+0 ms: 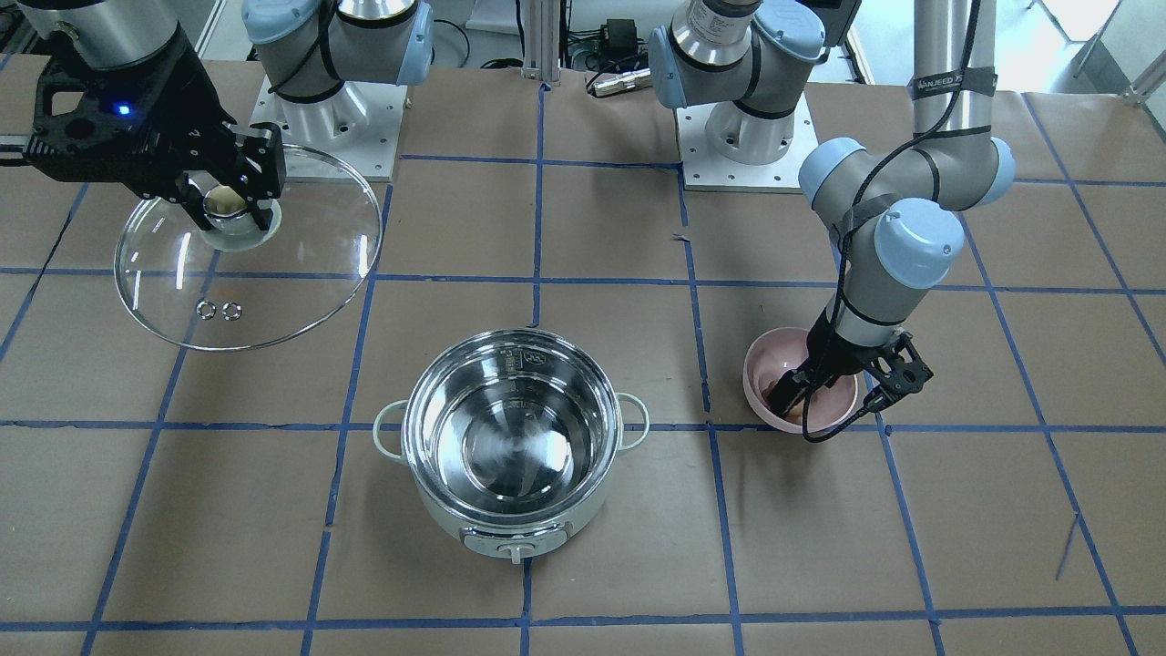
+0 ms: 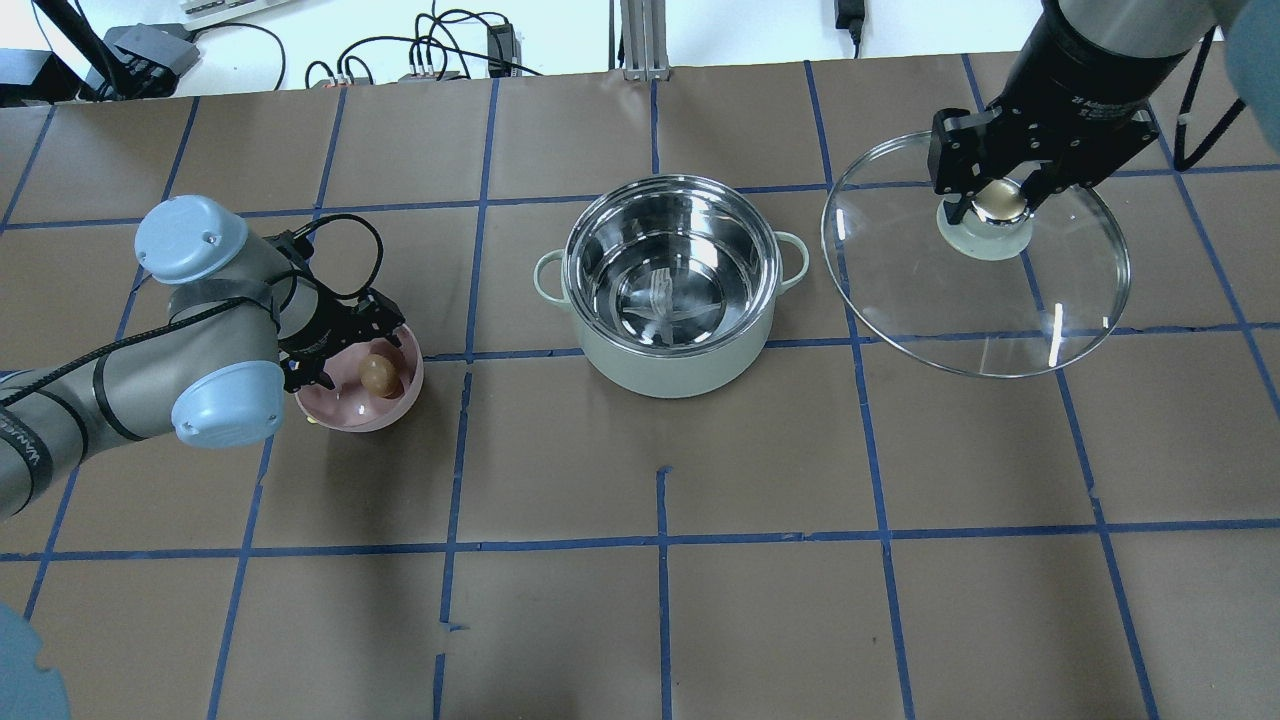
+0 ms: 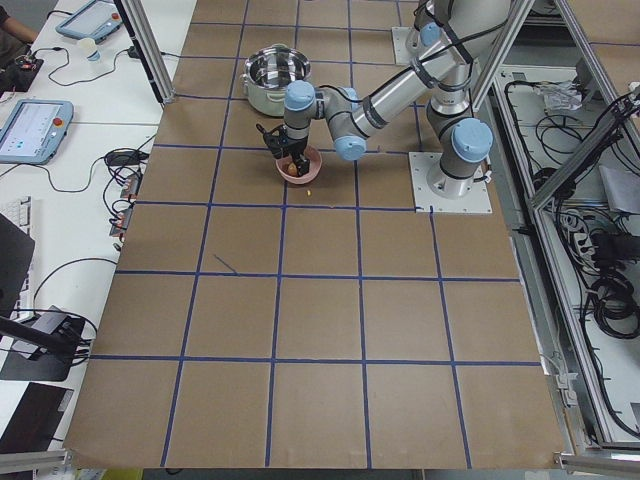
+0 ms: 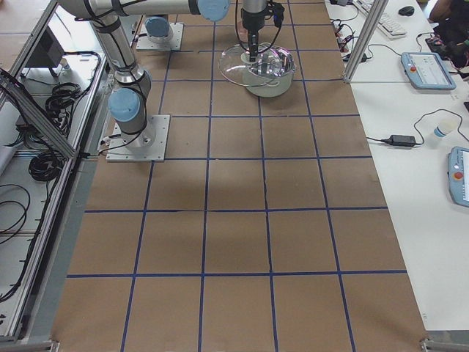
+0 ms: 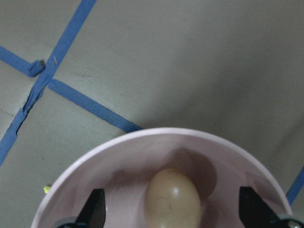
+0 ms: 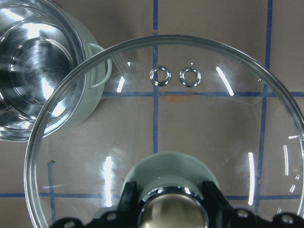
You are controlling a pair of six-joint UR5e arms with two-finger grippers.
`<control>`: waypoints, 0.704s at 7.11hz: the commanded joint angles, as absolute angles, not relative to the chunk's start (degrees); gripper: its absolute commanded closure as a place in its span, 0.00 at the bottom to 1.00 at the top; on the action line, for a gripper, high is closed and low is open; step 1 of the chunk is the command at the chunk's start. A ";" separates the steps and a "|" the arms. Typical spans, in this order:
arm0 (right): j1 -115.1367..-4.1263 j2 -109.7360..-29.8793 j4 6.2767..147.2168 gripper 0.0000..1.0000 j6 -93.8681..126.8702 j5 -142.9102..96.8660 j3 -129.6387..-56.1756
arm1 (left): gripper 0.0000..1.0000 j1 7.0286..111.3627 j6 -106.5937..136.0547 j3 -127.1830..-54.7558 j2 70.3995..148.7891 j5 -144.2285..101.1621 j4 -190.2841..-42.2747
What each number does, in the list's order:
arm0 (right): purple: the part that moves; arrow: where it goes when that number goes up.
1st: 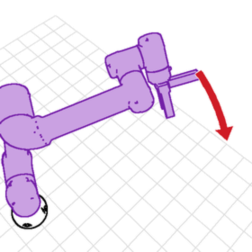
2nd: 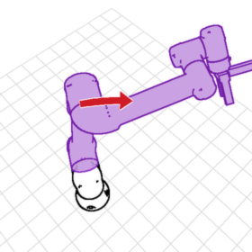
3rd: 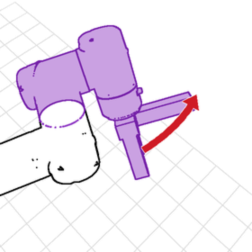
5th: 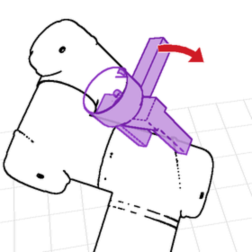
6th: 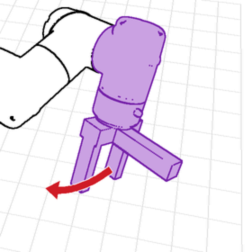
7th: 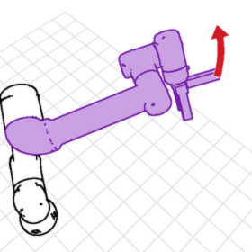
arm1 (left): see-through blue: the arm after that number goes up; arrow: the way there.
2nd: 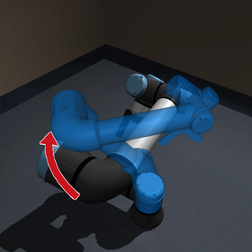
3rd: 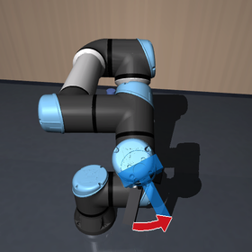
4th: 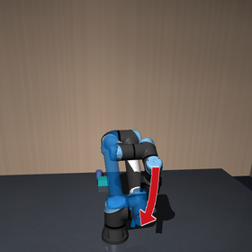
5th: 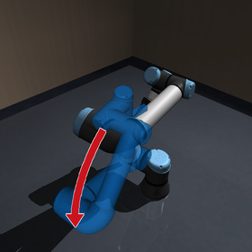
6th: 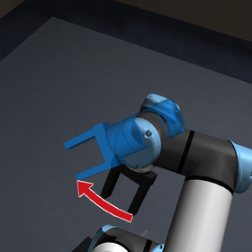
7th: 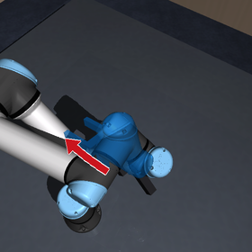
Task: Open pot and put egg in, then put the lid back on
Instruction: 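Lower the left gripper into the pink bowl and close on the egg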
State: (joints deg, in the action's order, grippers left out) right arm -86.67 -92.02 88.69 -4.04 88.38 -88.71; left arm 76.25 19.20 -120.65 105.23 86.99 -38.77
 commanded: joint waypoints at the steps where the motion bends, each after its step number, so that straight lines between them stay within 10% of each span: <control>1: -86.84 -92.02 88.77 0.97 -4.04 88.33 -88.77 | 0.01 76.29 19.69 -121.20 105.73 86.92 -38.76; 5: -86.75 -91.93 88.68 0.97 -3.96 87.45 -88.77 | 0.18 76.29 19.69 -121.38 106.17 86.84 -38.76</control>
